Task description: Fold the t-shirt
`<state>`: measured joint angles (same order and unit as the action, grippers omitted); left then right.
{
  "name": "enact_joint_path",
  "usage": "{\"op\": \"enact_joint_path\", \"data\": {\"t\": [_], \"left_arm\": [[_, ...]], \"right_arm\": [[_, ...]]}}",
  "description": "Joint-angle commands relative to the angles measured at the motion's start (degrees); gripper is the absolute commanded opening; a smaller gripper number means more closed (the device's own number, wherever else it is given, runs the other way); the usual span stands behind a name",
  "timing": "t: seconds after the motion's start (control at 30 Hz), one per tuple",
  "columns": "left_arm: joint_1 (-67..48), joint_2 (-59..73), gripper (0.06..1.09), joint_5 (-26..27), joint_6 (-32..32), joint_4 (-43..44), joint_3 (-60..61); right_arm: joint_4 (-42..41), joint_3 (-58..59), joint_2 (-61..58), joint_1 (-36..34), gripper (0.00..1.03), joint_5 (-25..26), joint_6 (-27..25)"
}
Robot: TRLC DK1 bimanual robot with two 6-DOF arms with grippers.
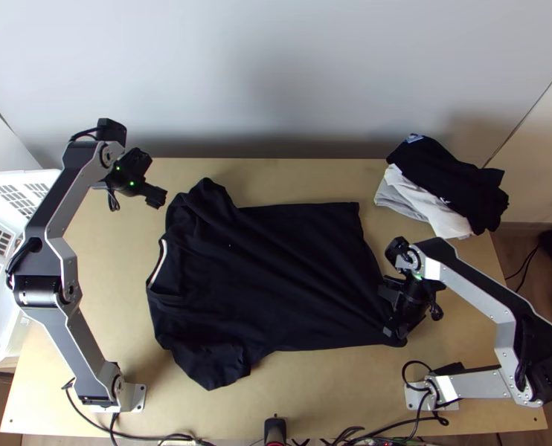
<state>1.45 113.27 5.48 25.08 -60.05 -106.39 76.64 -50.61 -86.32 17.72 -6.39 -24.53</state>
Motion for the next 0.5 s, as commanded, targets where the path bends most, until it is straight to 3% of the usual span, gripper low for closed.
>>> {"op": "enact_joint_path", "data": {"t": [0.0,0.03,0.07,0.27,0.37,0.47], "left_arm": [[-0.4,-0.16,1.04,0.06,-0.12,-0.94,0.3],[-0.4,-0.51,1.04,0.06,-0.12,-1.12,0.57],[-0.4,-0.69,1.04,0.06,-0.12,-1.3,0.74],[-0.75,-1.21,1.04,0.06,-0.12,-1.91,0.92],[-1.63,-1.13,1.04,0.06,-0.47,-1.74,0.48],[-2.77,-0.95,1.04,0.68,-1.17,-1.47,0.04]], "right_arm": [[0.97,-1.95,0.28,-0.49,0.37,1.03,-3.5],[0.97,-2.74,0.28,-0.4,0.81,1.12,-3.59],[0.97,-3.97,0.37,-0.05,1.0,1.38,-3.59],[-0.26,-15.92,0.72,1.71,0.98,1.73,-5.7],[-7.82,-24.01,-1.3,1.53,0.98,1.65,-4.65],[-13.62,-31.92,-6.84,0.21,0.98,1.56,-0.51]]}}
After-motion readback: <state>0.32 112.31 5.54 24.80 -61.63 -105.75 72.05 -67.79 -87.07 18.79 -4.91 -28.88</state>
